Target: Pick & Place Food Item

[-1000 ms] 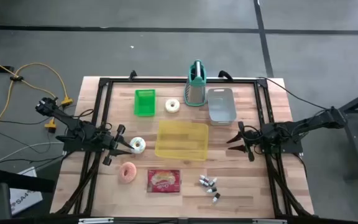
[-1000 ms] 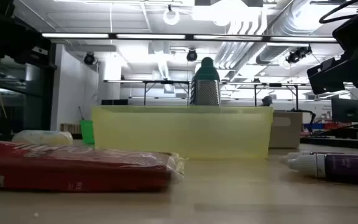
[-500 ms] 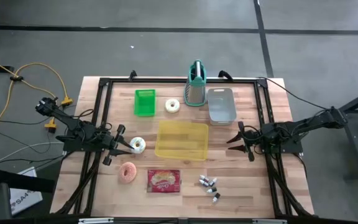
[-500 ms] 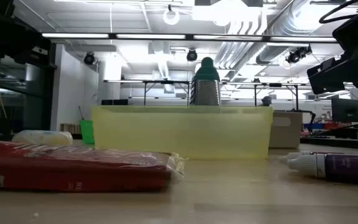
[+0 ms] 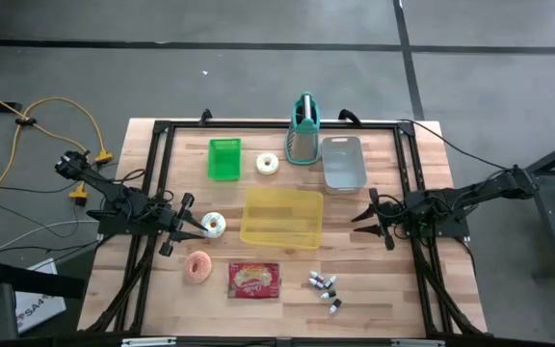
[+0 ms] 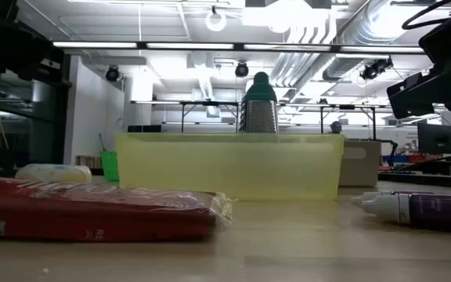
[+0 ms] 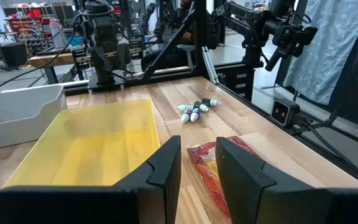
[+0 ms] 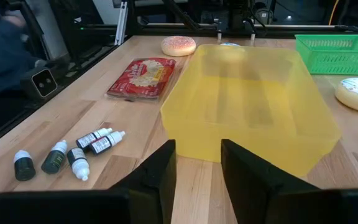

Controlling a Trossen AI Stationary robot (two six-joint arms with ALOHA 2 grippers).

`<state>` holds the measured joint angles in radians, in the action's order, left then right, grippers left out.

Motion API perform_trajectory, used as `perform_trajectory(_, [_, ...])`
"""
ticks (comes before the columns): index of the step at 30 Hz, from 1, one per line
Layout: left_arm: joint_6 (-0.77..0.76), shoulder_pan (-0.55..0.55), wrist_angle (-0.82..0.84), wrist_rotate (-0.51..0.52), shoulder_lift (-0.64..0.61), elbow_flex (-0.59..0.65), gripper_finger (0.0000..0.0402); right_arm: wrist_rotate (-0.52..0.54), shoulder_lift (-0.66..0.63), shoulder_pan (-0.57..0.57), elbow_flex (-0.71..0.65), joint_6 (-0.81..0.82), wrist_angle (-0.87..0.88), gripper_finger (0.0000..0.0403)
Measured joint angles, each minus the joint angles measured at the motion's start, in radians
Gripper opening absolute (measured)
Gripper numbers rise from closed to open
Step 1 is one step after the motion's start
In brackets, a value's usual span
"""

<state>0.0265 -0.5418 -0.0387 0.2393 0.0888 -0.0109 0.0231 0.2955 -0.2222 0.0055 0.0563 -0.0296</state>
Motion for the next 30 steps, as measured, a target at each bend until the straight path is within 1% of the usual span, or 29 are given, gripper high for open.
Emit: perform_trajectory(30, [-0.011,0.000,-0.017,0.000,0.000,0.000,0.0095,0.000,0.000,0.000,0.000,0.000,0.000,0.0113])
